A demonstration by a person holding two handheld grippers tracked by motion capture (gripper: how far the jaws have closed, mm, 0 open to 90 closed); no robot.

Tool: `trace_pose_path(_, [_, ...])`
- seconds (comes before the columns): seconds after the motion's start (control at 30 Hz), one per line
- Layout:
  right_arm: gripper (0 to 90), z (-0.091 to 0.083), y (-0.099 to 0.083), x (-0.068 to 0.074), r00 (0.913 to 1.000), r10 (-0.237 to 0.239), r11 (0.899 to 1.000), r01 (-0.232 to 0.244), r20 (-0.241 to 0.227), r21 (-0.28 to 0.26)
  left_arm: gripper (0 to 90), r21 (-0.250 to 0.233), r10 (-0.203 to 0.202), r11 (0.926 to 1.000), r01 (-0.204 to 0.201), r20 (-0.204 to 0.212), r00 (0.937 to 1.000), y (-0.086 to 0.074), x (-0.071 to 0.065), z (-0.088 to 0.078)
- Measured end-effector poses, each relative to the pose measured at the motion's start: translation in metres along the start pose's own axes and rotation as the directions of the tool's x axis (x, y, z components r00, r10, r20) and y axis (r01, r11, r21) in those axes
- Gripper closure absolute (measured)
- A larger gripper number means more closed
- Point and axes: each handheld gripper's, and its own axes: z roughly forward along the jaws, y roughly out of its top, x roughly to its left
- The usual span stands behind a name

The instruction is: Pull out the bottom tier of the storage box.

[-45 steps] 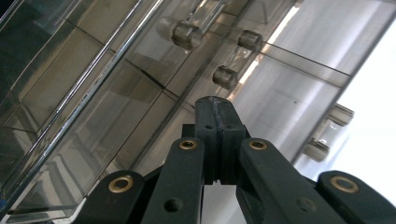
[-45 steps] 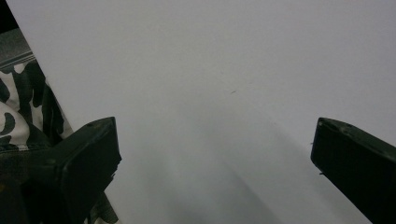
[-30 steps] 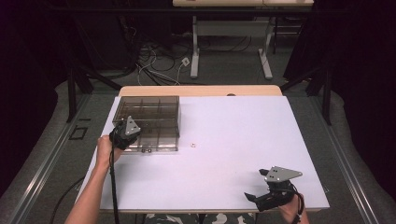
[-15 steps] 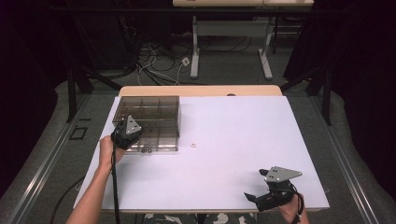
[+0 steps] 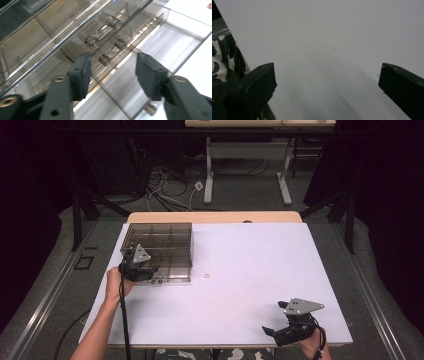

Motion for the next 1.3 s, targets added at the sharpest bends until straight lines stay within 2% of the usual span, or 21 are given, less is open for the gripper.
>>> trace_pose_path(0.1, [0.5,0.001,0.0,0.001,1.0,0.0,1.0,0.0,0.0,-0.007,37.4,-0.004,-0.021,0.9998,0.021,0.018,0.9996,0.0,-0.002,-0.003])
trace_pose_path(0.2, [0.5,0.0,0.0,0.001,1.0,-0.003,1.0,0.003,-0.002,-0.001,31.3,0.0,-0.025,0.9997,0.025,0.031,0.9992,0.0,-0.003,-0.006])
trace_pose_path(0.43, [0.5,0.001,0.0,0.0,1.0,0.002,1.0,-0.002,0.002,-0.007,18.3,0.009,-0.049,0.9988,0.048,0.044,0.9978,0.002,-0.008,-0.007])
trace_pose_path(0.67, [0.5,0.001,0.0,0.0,1.0,0.003,1.0,-0.003,-0.005,0.005,13.6,0.013,-0.049,0.9988,0.048,0.056,0.9972,0.007,-0.014,-0.008])
trace_pose_path(0.97, [0.4,0.002,0.0,0.0,0.9999,0.01,1.0,-0.01,0.002,-0.004,2.6,0.019,-0.048,0.9987,0.047,0.063,0.9969,0.014,-0.022,-0.008])
trace_pose_path(1.0, [0.4,0.001,0.0,0.0,1.0,0.01,1.0,-0.01,-0.002,0.011,2.2,0.021,-0.05,0.9986,0.048,0.066,0.9966,0.014,-0.023,-0.008])
trace_pose_path(1.3, [0.4,0.002,0.0,0.0,1.0,0.007,1.0,-0.007,0.002,-0.005,0.1,0.023,-0.061,0.998,0.06,0.067,0.9959,0.018,-0.029,-0.006])
